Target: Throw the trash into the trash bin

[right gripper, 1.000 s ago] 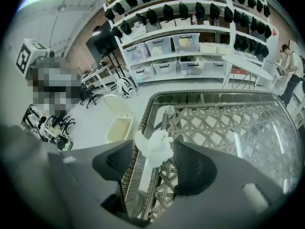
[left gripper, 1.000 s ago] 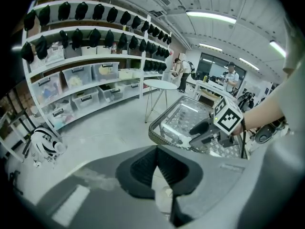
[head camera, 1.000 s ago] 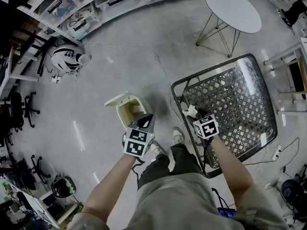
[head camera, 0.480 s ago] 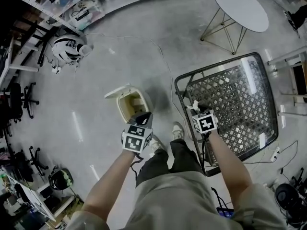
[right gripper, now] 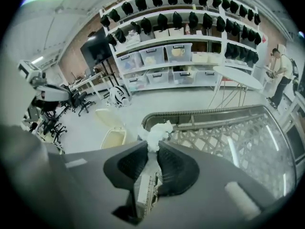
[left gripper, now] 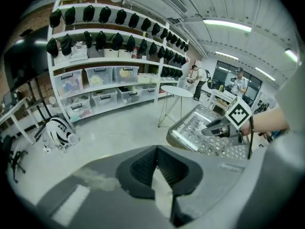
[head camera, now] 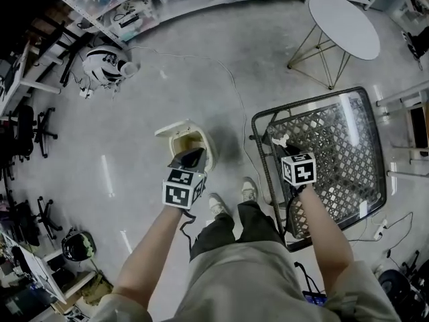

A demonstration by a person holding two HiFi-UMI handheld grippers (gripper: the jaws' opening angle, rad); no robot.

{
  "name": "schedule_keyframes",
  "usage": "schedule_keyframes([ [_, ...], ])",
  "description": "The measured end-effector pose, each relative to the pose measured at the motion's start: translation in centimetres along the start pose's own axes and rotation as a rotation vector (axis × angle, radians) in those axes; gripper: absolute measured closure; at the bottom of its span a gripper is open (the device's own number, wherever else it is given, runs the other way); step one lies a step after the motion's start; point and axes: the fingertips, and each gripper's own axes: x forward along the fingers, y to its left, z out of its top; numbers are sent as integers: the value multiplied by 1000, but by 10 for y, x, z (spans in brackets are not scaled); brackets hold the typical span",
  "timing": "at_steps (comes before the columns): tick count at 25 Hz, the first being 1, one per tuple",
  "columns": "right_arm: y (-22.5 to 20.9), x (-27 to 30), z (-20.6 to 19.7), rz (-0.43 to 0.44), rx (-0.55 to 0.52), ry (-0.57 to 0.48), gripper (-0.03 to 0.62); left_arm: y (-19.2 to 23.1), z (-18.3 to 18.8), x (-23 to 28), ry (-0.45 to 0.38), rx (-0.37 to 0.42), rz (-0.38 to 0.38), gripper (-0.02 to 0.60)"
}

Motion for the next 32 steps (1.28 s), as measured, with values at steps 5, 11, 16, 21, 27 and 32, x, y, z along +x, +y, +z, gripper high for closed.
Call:
schedule_keyframes([
  [5,31,-27,63,31,-94,-137,528,38,19,-37,-80,-35,92,578],
  [11,107,-39,125,132,-224,-241,528,87,19,-89,-157,-78,200,578],
  [16,177,-24,150,235,-307,-252,528,129,-4,-124,-179,-104,290,578],
  [21,247,8,148,335,-373,-185,528,165,-37,-147,-167,-158,342,579],
  [27,301,64,114,383,-387,-65,528,197,-88,-146,-134,-216,375,579],
  [32,333,118,75,402,-417,30,528,217,-130,-122,-87,-215,368,578],
])
